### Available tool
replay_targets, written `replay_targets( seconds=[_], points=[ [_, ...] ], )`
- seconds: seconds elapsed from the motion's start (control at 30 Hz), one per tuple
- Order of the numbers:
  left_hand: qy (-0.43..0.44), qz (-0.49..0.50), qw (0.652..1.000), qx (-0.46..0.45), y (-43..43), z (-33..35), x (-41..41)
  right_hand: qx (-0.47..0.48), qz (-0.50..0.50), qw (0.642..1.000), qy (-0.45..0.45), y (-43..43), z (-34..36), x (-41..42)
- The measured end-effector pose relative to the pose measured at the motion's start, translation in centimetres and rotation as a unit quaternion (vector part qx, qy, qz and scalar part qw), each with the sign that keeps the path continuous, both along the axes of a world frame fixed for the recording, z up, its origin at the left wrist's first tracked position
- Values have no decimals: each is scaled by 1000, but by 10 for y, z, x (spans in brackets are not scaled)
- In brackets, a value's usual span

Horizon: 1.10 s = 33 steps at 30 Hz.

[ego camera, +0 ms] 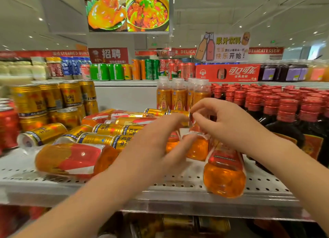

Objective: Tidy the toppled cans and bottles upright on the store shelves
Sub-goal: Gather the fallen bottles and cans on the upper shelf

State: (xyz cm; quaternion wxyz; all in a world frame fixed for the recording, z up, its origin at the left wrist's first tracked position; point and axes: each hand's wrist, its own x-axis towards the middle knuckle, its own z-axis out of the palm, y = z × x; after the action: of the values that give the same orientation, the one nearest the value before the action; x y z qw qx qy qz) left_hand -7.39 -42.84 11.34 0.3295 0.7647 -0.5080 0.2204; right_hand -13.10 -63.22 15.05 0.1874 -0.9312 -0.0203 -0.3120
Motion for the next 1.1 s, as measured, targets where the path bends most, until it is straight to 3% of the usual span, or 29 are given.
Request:
replay_targets(
  seconds=[0.1,0.23,0.53,0.73,0.83,0.93,1.1],
  points=[
    [-10,58,998,16,7,35,48,-55,10,998,9,-2,13,25],
    [24,117,984,134,13,71,121,-213,-18,974,78,-11,33,66],
    [61,68,954,286,-32,77,254,-365,-128,899,208,-38,46,157],
    [92,42,935,341,-78,48,308,-375,-137,878,263,-47,23,204],
    [162,46,911,376,-94,36,327,-372,-129,870,296,-48,7,222],
    [229,36,896,379,-96,34,337,-369,-135,863,316,-53,-6,231],
    [254,45,893,369,-85,33,343,-355,-150,872,301,-55,-15,239]
  ],
)
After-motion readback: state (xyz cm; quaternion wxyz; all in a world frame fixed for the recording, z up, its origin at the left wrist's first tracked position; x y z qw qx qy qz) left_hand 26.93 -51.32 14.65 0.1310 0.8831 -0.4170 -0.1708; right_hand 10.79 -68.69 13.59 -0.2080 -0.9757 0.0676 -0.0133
